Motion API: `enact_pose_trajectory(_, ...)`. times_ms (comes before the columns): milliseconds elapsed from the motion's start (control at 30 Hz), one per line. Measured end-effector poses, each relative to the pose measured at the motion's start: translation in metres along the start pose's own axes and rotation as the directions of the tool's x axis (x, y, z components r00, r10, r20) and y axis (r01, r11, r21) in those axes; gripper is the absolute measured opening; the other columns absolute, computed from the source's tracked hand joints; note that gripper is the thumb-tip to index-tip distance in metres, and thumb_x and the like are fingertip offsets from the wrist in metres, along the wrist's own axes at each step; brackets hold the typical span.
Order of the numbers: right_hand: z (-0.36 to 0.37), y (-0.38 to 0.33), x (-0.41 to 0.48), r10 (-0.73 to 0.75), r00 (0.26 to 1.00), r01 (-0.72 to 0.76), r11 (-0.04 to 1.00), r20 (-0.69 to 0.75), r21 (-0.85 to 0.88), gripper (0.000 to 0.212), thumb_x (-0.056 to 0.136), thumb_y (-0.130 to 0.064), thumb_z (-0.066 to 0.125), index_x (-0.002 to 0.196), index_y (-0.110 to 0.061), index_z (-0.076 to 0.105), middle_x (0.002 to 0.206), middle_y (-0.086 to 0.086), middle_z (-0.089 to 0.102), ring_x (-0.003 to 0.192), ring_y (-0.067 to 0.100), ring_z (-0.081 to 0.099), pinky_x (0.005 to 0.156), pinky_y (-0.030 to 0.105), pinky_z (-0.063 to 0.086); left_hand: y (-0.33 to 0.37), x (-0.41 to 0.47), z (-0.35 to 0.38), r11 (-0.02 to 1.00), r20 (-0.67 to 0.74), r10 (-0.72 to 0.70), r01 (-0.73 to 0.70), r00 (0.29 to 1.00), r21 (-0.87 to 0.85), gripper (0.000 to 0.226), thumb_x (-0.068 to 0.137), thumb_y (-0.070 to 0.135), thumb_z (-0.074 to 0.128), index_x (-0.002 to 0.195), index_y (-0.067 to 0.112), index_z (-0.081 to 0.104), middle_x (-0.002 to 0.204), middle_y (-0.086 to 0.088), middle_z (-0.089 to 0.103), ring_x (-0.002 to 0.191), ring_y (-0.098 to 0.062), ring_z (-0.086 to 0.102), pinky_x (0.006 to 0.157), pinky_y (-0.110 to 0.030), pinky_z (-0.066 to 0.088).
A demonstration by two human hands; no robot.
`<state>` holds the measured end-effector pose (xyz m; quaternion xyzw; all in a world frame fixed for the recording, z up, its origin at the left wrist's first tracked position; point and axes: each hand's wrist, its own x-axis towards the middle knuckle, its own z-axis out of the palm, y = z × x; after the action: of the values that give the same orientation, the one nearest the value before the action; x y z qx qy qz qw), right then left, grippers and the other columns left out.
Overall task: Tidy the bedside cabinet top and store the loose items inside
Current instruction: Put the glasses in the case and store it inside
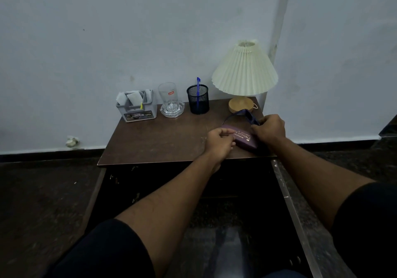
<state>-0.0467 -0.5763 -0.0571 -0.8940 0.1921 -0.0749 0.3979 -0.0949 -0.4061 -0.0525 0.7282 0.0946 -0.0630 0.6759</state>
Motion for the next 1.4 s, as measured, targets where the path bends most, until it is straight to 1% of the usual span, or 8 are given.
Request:
enact_pose_trajectory(133,-0.013,-0.008,-0.007,-0.029,0.999,0.03,0.999,-0.026,0.038,0.021,0.082,-0.027,0.078,0.091,-0.008,0.076,0.089,0.011,0.074,0.085,0.028,0.068,0.075,0.04,0.059,0.004,-0.001,-0.014,1.0,-0.018,-0.008,0.008,1.0,-0.009,0.022,0.095,0.001,0.057,0.085,0.02,0.066,0.084,-0.004,0.069,0.066,-0.009,0.062,0.064,-0.021,0.055)
enact_pose_trajectory(267,-0.023,-0.016,-0.018,-0.053,0.996,0.06,0.992,-0.071,0.108,0.02,0.081,-0.026,0.079,0.094,-0.01,0.077,0.087,0.006,0.073,0.087,0.025,0.068,0.073,0.031,0.051,0.009,-0.007,-0.032,1.0,-0.052,0.0,-0.001,0.999,-0.009,0.026,0.094,-0.002,0.054,0.083,0.018,0.065,0.078,-0.003,0.066,0.062,-0.009,0.058,0.061,-0.021,0.053)
enact_pose_trajectory(467,-0.02,-0.03,-0.054,-0.168,0.984,0.153,0.969,0.066,0.195,0.027,0.083,-0.029,0.081,0.106,-0.015,0.077,0.096,-0.001,0.074,0.09,0.018,0.069,0.076,0.027,0.053,0.008,-0.021,-0.076,1.0,-0.14,0.011,-0.011,0.99,-0.001,0.021,0.093,-0.002,0.055,0.087,0.014,0.067,0.077,-0.006,0.065,0.062,-0.011,0.057,0.062,-0.026,0.052)
enact_pose_trajectory(600,-0.013,-0.044,-0.081,-0.164,0.958,0.074,0.934,0.235,0.35,0.026,0.086,-0.025,0.08,0.109,-0.015,0.074,0.099,0.005,0.074,0.077,0.016,0.074,0.07,0.031,0.064,0.008,-0.03,-0.108,0.995,-0.212,0.075,-0.059,0.975,0.077,0.025,0.09,-0.002,0.059,0.108,0.01,0.07,0.096,-0.005,0.071,0.087,-0.019,0.067,0.094,-0.041,0.057)
enact_pose_trajectory(733,-0.002,-0.059,-0.107,-0.213,0.921,0.021,0.864,0.327,0.503,0.025,0.089,-0.011,0.075,0.112,-0.003,0.071,0.098,0.014,0.076,0.072,0.015,0.075,0.059,0.019,0.059,0.01,-0.043,-0.132,0.983,-0.267,0.166,-0.138,0.949,0.122,0.03,0.089,0.002,0.062,0.116,0.01,0.071,0.112,-0.008,0.074,0.107,-0.026,0.07,0.1,-0.045,0.055)
enact_pose_trajectory(933,0.009,-0.071,-0.125,-0.281,0.894,0.021,0.804,0.348,0.595,0.023,0.091,-0.004,0.072,0.113,0.002,0.07,0.093,0.014,0.077,0.076,0.016,0.075,0.068,0.024,0.062,0.012,-0.054,-0.163,0.933,-0.161,0.341,-0.312,0.926,0.18,0.018,0.089,0.011,0.071,0.102,0.02,0.079,0.084,0.01,0.076,0.073,0.0,0.064,0.076,-0.023,0.055)
enact_pose_trajectory(1167,0.013,-0.072,-0.131,-0.285,0.885,-0.02,0.766,0.367,0.643,0.022,0.092,-0.001,0.068,0.113,0.003,0.071,0.102,0.019,0.076,0.083,0.018,0.073,0.075,0.025,0.063,0.016,-0.058,-0.172,0.86,-0.051,0.465,-0.437,0.884,0.264,0.021,0.087,0.012,0.074,0.101,0.027,0.08,0.089,0.021,0.077,0.087,0.002,0.074,0.082,-0.015,0.055)
enact_pose_trajectory(1400,0.01,-0.075,-0.138,-0.256,0.867,-0.118,0.728,0.427,0.675,0.019,0.097,-0.001,0.06,0.113,-0.001,0.071,0.106,0.015,0.076,0.088,0.02,0.075,0.08,0.03,0.063,0.015,-0.062,-0.171,0.83,-0.016,0.43,-0.389,0.903,0.399,0.023,0.086,0.014,0.075,0.105,0.026,0.08,0.084,0.024,0.075,0.085,-0.001,0.073,0.08,-0.009,0.054)
